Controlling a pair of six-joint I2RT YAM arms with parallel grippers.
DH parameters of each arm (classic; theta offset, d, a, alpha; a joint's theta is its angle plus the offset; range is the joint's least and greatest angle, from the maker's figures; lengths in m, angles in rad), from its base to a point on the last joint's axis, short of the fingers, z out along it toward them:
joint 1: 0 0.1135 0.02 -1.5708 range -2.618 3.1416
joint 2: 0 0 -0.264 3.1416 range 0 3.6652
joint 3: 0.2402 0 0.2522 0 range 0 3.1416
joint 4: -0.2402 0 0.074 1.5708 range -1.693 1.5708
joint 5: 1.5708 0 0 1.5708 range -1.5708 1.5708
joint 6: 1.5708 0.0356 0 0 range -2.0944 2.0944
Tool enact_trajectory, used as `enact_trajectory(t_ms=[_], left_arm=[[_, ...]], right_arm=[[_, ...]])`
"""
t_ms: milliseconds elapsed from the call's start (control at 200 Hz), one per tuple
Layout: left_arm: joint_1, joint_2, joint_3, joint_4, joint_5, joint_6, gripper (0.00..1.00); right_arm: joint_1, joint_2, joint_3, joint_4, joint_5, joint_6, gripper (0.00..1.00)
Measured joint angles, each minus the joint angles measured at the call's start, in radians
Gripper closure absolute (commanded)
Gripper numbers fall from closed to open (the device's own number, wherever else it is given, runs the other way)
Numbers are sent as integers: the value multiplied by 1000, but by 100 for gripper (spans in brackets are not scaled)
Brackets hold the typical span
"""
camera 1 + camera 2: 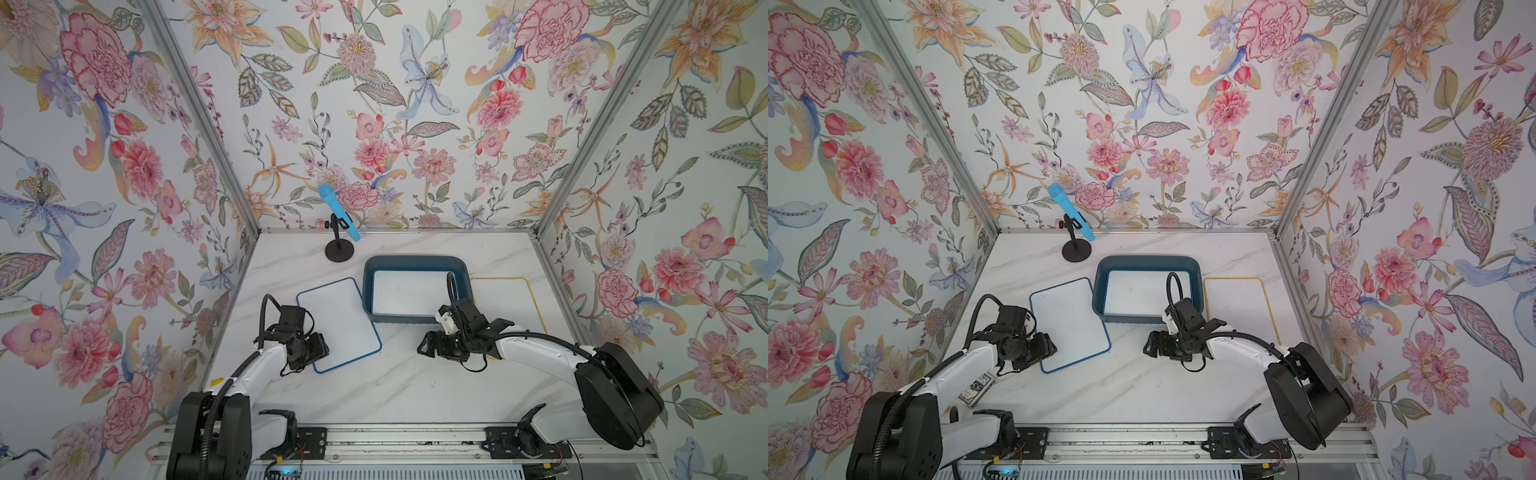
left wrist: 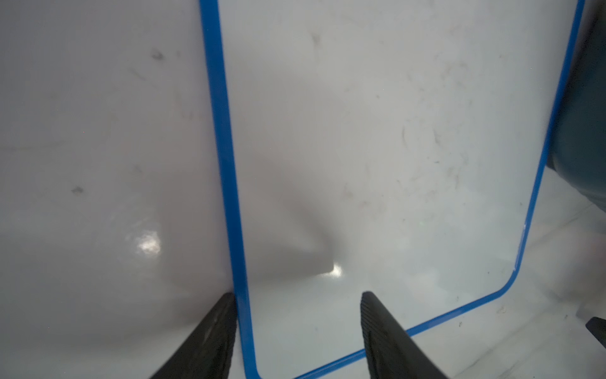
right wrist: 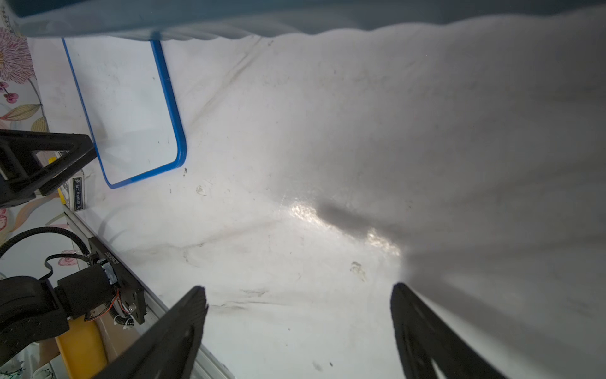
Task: Put the whiteboard into the storage box
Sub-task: Move the whiteboard to the center of the board.
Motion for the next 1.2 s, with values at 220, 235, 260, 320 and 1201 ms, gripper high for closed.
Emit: enact_trajectory(t_ms=[220,235,260,320,1201], left_arm=[[-189,-55,-34,7,17,-132,39],[-204,-57,-34,6,21,-142,39],[-225,-60,-35,5,27,-157,39],[-265,-71,-33,-4,44,-186,39],[117,701,920,-236,-336,426,28]], right_arm=[[13,0,0,8,3,8,11],[18,0,0,8,2,8,11],[23,0,0,8,2,10,11],[35,0,0,8,0,15,11],[191,89,103,89,17,171,10]])
